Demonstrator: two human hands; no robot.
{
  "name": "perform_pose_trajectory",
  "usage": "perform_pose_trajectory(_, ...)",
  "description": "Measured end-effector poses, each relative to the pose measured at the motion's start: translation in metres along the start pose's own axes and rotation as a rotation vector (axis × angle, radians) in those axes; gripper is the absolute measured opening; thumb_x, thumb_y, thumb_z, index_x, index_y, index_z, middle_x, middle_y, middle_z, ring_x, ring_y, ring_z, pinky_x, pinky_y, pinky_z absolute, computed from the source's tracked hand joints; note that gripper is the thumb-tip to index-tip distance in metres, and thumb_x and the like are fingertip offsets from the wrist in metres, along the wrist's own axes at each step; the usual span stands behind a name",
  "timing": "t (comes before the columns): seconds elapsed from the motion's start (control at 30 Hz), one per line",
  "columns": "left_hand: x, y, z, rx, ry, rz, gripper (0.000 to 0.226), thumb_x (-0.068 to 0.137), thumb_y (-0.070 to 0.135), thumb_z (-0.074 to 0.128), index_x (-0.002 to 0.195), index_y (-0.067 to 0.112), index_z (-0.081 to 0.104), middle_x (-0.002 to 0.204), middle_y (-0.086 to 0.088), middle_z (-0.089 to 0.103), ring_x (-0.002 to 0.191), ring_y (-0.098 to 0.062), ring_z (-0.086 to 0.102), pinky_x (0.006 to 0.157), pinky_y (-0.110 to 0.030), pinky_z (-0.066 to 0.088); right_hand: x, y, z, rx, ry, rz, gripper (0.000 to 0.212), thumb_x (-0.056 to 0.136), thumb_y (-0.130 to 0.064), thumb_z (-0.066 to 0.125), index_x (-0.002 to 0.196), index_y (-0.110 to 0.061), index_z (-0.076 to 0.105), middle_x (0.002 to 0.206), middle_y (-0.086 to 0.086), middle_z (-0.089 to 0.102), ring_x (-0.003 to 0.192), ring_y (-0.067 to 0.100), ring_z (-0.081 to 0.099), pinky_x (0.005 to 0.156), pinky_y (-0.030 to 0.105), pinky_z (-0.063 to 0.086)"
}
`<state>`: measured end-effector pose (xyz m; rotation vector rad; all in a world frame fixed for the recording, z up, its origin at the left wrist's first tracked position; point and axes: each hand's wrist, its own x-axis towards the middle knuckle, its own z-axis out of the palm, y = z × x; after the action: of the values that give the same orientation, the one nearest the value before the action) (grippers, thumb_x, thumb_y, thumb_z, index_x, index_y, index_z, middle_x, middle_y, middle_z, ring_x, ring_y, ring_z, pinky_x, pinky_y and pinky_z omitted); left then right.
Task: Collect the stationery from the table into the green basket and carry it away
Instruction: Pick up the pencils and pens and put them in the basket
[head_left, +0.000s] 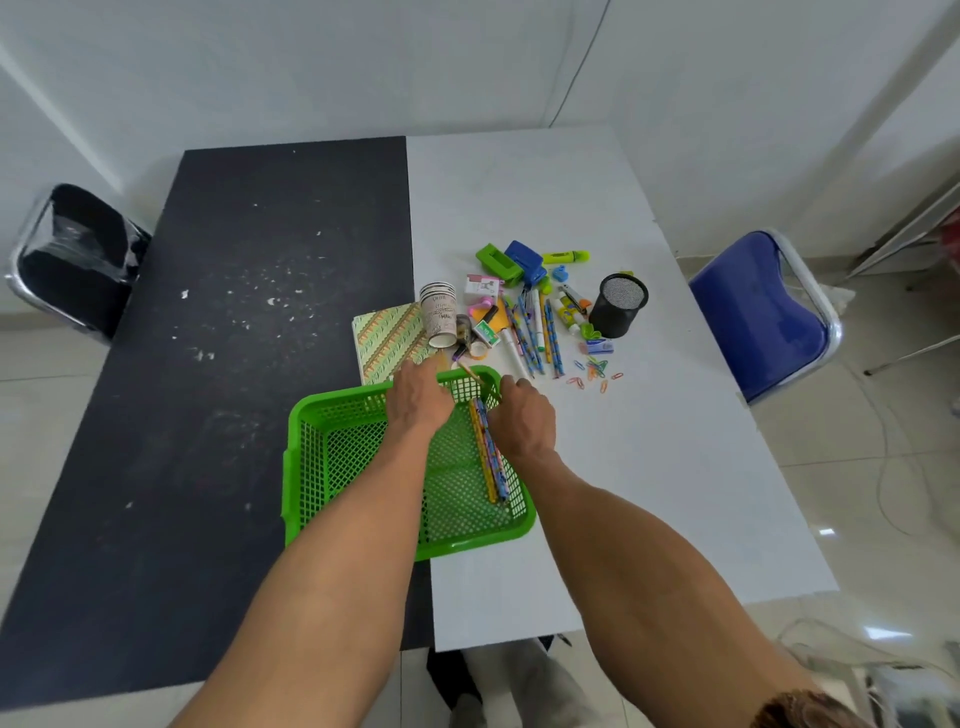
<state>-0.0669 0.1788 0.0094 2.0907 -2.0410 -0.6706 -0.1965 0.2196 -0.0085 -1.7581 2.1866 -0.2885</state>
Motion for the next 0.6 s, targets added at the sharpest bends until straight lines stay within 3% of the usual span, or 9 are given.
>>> perform_pose_trajectory(0.13, -0.004, -0.006, 0.002, 0.023, 0.005, 0.025, 0.045, 0.095, 0.017, 0.057, 0.138, 0.018, 0.045, 0.119, -0.012, 0.051, 0.099, -0.024, 0.055, 0.073, -0.031, 0.043, -0.018, -0.003, 0.009, -0.061, 0.043, -0.138, 0.016, 0.088, -0.012, 0.05, 0.099, -0.005, 0.059, 0.098, 0.014, 0.06, 0.093, 0.033, 0.057, 0.065, 0.038, 0.045)
perform_pose_trajectory(0.27, -0.005, -0.01, 0.007, 0.013, -0.001, 0.031, 0.051, 0.093, 0.015, 0.059, 0.141, 0.017, 0.042, 0.123, -0.013, 0.05, 0.107, -0.029, 0.056, 0.085, -0.038, 0.049, -0.027, -0.01, 0.021, -0.085, 0.022, -0.167, 0.021, 0.09, -0.012, 0.048, 0.108, -0.005, 0.058, 0.101, 0.014, 0.062, 0.095, 0.033, 0.057, 0.068, 0.039, 0.046)
perform_pose_trajectory(0.37, -0.005, -0.012, 0.011, -0.002, -0.006, 0.033, 0.052, 0.093, 0.015, 0.06, 0.141, 0.014, 0.042, 0.123, -0.013, 0.051, 0.11, -0.028, 0.054, 0.089, -0.038, 0.048, -0.033, -0.014, 0.028, -0.106, -0.062, -0.083, 0.03, 0.093, -0.006, 0.043, 0.122, -0.006, 0.053, 0.106, 0.014, 0.063, 0.097, 0.032, 0.06, 0.077, 0.038, 0.046)
perform_pose_trajectory(0.6, -0.005, -0.029, 0.021, 0.011, -0.034, 0.019, 0.042, 0.092, 0.014, 0.06, 0.132, 0.007, 0.049, 0.125, -0.013, 0.05, 0.115, -0.028, 0.052, 0.096, -0.037, 0.046, -0.032, -0.026, 0.045, -0.243, -0.148, -0.004, 0.021, 0.094, -0.001, 0.053, 0.114, -0.006, 0.057, 0.103, 0.006, 0.068, 0.094, 0.02, 0.067, 0.077, 0.029, 0.053)
